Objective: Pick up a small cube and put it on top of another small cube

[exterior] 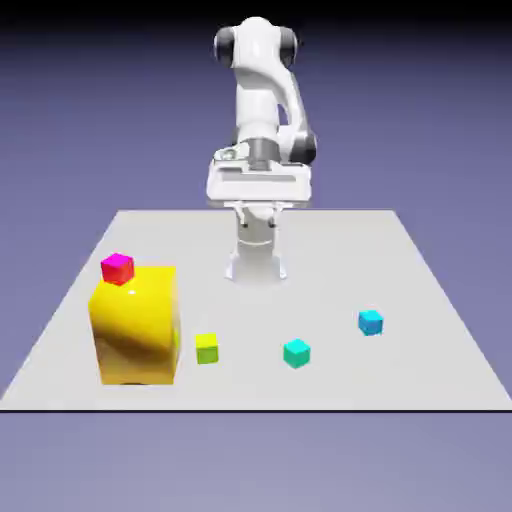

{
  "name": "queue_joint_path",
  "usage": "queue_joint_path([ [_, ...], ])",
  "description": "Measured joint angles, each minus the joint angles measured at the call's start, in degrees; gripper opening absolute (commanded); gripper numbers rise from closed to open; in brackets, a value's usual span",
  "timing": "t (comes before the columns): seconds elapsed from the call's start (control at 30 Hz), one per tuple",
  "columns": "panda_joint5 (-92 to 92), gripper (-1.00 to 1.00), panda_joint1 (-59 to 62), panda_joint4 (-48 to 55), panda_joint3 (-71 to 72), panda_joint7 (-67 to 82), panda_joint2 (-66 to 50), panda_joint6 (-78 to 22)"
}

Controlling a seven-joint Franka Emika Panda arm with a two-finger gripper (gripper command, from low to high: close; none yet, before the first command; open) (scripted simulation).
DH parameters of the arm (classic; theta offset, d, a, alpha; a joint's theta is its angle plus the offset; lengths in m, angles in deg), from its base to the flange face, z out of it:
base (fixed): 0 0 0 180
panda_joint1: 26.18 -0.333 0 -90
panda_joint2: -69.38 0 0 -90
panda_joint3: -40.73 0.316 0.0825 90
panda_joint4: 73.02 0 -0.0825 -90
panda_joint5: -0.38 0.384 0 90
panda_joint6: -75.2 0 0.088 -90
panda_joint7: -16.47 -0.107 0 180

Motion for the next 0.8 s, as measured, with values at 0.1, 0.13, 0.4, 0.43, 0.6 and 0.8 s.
queue_joint_path([
  [0.1,-1.6,0.0,1.1,1.3,6.2,-5.1,-5.6,-2.9],
  [0.13,-2.1,0.0,1.4,1.7,8.3,-6.8,-7.5,-3.8],
  [0.4,-6.3,0.0,4.2,5.1,24.9,-20.5,-22.5,-11.5],
  [0.43,-6.8,0.0,4.6,5.6,27.0,-22.2,-24.4,-12.4],
  [0.6,-9.4,0.0,6.0,7.7,37.4,-30.8,-33.8,-17.2],
  [0.8,-12.2,0.0,8.2,10.0,48.2,-39.7,-43.6,-22.2],
])
